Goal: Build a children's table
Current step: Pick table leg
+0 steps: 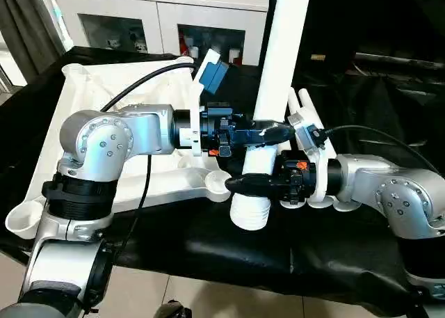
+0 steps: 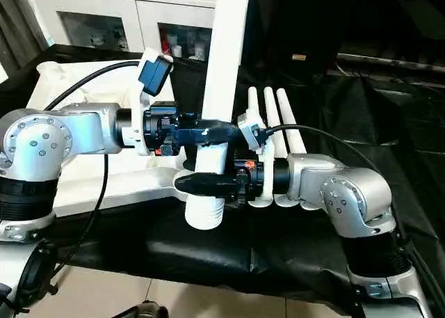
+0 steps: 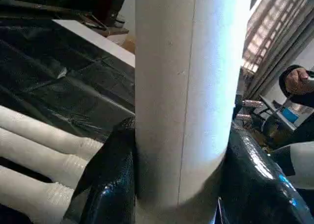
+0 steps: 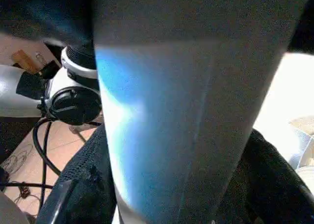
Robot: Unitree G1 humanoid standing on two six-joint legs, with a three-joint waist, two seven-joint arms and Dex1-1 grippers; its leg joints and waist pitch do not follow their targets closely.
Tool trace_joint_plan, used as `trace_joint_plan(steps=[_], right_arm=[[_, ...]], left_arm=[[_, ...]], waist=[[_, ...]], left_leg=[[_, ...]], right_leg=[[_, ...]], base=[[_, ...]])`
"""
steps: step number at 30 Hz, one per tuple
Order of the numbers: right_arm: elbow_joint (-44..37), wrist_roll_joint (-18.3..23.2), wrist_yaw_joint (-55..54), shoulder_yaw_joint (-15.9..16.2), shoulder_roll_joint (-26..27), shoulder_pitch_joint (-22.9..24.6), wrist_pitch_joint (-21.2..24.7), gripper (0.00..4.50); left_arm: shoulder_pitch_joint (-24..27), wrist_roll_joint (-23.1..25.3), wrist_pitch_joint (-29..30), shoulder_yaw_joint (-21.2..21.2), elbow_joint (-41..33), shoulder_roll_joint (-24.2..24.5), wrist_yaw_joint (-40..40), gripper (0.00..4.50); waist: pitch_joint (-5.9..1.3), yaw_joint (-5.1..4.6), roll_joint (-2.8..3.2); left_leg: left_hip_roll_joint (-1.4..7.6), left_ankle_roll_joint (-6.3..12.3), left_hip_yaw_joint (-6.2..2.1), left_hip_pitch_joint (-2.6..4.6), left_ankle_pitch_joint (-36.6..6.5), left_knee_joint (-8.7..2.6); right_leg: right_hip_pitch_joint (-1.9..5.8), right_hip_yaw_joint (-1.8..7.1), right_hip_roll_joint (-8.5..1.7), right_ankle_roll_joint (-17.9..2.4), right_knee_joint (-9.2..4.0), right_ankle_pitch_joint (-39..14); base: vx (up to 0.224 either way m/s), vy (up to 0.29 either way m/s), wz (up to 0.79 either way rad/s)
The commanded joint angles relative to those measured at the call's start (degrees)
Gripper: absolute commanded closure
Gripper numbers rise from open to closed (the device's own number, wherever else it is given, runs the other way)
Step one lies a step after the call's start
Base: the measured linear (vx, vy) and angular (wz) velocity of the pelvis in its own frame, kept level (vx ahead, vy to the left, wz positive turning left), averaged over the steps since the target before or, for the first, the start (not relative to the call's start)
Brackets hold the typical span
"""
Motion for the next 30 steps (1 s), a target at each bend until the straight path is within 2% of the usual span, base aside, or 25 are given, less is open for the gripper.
trace_joint_plan(steps=[1,22,23,28,29,30], right_arm=[[-1.21,0.6,-0.11,-0.22,-0.98,0.26,0.46,1.65],[-1.57,2.23,0.62,-0.5,-2.03,0.52,1.59,1.65],[-1.57,2.33,0.56,-0.49,-2.01,0.58,1.63,1.93],[-1.41,2.76,0.49,-0.52,-1.87,0.62,1.98,2.14],[-1.38,2.77,0.5,-0.5,-1.86,0.62,1.98,2.4],[-1.34,2.79,0.49,-0.48,-1.86,0.6,1.98,2.45]], left_arm=[[-0.19,-0.63,0.11,-0.71,-1.97,0.28,-1.36,2.59],[-0.78,-0.25,-0.85,0.44,-0.46,0.47,-1.78,2.59],[-0.68,-0.34,-0.82,0.52,-0.57,0.39,-1.72,2.59],[-0.41,-0.33,-0.79,0.74,-0.74,0.18,-1.47,2.59],[-0.41,-0.3,-0.82,0.75,-0.72,0.19,-1.46,2.59],[-0.43,-0.25,-0.86,0.77,-0.67,0.19,-1.44,2.59]], waist=[[-4.78,0.15,0.56],[-4.79,0.2,0.51],[-4.83,0.22,0.51],[-4.81,0.23,0.46],[-4.79,0.22,0.37],[-4.79,0.23,0.38]], left_leg=[[1.31,-2.87,-0.51,1.55,-8.01,-3.39],[1.32,-2.78,-0.49,1.56,-8.08,-3.34],[1.32,-2.75,-0.49,1.52,-7.87,-3.31],[1.33,-2.68,-0.51,1.54,-8.08,-3.32],[1.31,-2.68,-0.47,1.53,-8.11,-3.31],[1.31,-2.69,-0.46,1.55,-8.09,-3.32]], right_leg=[[3.09,1.78,-2.94,-12.73,-3.82,0.64],[3.1,1.77,-2.98,-12.96,-3.82,0.04],[3.16,1.78,-3.04,-13.03,-3.79,0.31],[3.13,1.76,-3.02,-12.91,-3.82,-0.1],[3.14,1.79,-3.04,-12.87,-3.88,-0.29],[3.11,1.78,-3.02,-12.82,-3.87,-0.42]], base=[[0.0,0.0,0.0],[0.0,0.0,0.0],[0.0,0.0,0.0],[0.0,0.0,0.0],[0.0,0.0,0.0],[0.0,0.0,0.0]])
